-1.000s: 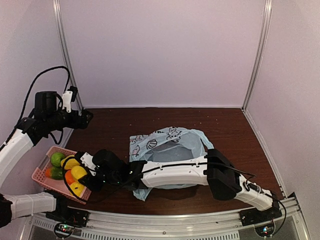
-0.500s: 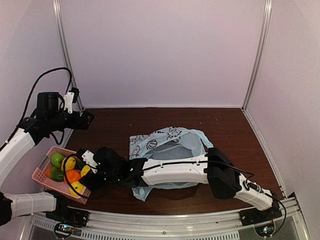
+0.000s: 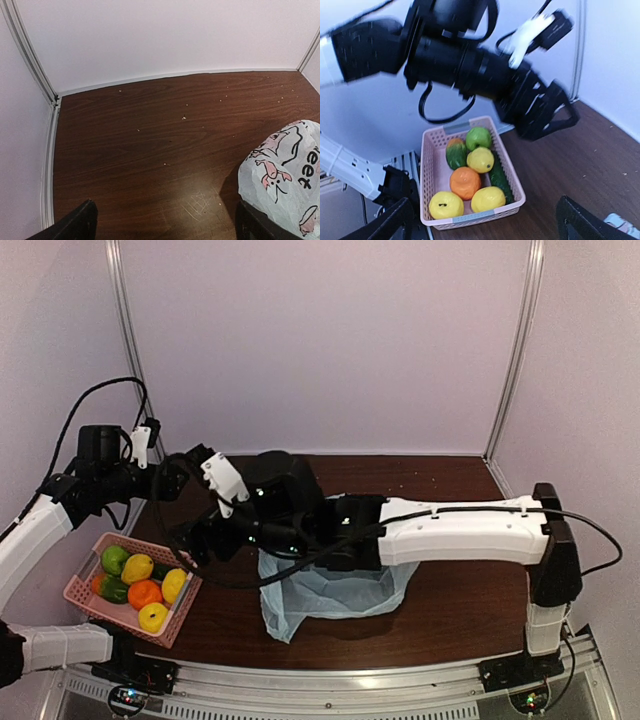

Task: Untie the knot of the plastic bag and take out the fruit
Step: Reset both arms

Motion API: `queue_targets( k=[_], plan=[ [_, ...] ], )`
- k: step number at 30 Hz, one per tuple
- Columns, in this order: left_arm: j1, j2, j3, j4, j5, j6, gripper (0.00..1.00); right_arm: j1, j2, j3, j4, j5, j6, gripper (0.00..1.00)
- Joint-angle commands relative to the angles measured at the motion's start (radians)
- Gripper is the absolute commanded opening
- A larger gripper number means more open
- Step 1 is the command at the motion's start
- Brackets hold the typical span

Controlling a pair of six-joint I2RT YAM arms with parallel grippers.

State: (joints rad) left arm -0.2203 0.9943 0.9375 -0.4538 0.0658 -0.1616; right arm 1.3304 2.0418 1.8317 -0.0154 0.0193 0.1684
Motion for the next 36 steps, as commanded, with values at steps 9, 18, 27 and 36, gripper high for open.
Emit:
queue_targets(
  k=[9,18,27,36],
  plan=[
    [0.029,0.01,-0.006,0.018,-0.077,0.007,0.97,-0.274,-0.354,-0.233,-0.342,0.306,0.131,0.99],
    [0.115,0.028,-0.006,0.027,-0.029,-0.004,0.97,-0.607,-0.634,-0.485,-0.438,0.267,0.129,0.99],
    [0.229,-0.001,-0.018,0.07,0.024,-0.017,0.97,-0.997,-0.822,-0.731,-0.364,0.151,0.103,0.99],
    [0.229,-0.167,-0.078,0.093,-0.125,0.0,0.97,-1.109,-1.092,-1.028,-0.026,0.201,-0.039,0.99]
  ],
)
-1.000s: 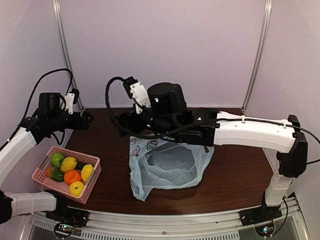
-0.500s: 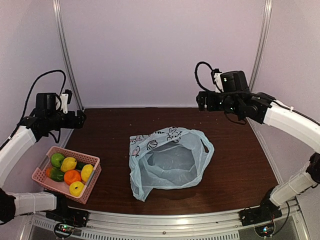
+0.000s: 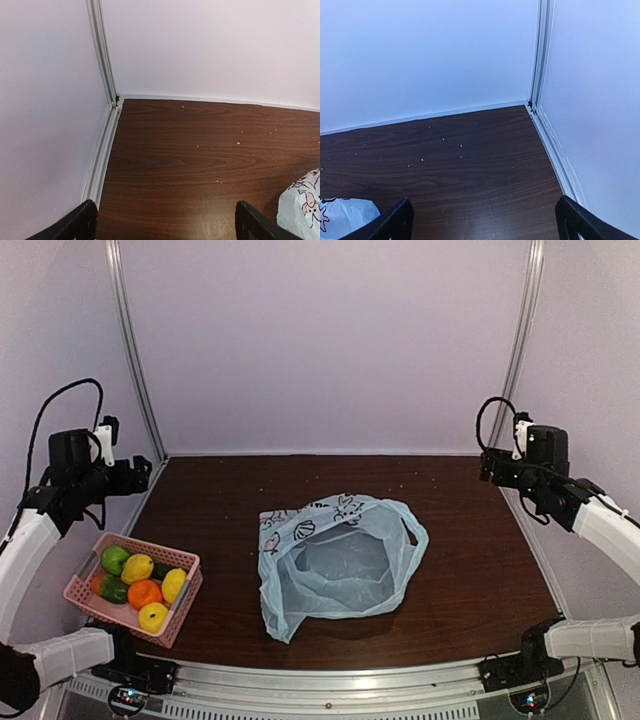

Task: Untie the knot of the plastic bag and take out the fruit
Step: Reset both arms

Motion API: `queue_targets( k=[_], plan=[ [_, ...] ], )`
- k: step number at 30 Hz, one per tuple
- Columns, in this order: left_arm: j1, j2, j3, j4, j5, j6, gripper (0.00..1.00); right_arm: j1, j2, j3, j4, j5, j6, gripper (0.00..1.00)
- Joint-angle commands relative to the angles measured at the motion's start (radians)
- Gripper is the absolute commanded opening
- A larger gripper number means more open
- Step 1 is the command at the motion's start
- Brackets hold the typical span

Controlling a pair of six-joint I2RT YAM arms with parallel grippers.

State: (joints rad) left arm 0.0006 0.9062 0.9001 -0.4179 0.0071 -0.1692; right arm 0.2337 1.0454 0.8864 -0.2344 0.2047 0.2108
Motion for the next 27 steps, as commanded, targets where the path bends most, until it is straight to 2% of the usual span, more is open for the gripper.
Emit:
queue_targets(
  k=[1,7,27],
  plan=[
    [0.009,-0.1,-0.055,0.068,-0.066,0.009,0.98,-0.014,-0.118,-0.106,0.218,0.013,-0.095,0.99],
    [0.009,-0.138,-0.083,0.08,-0.068,0.004,0.98,-0.014,-0.226,-0.23,0.34,0.002,-0.129,0.99],
    [0.009,-0.168,-0.099,0.09,-0.053,0.02,0.97,-0.013,-0.226,-0.248,0.32,0.027,-0.115,0.99]
  ],
)
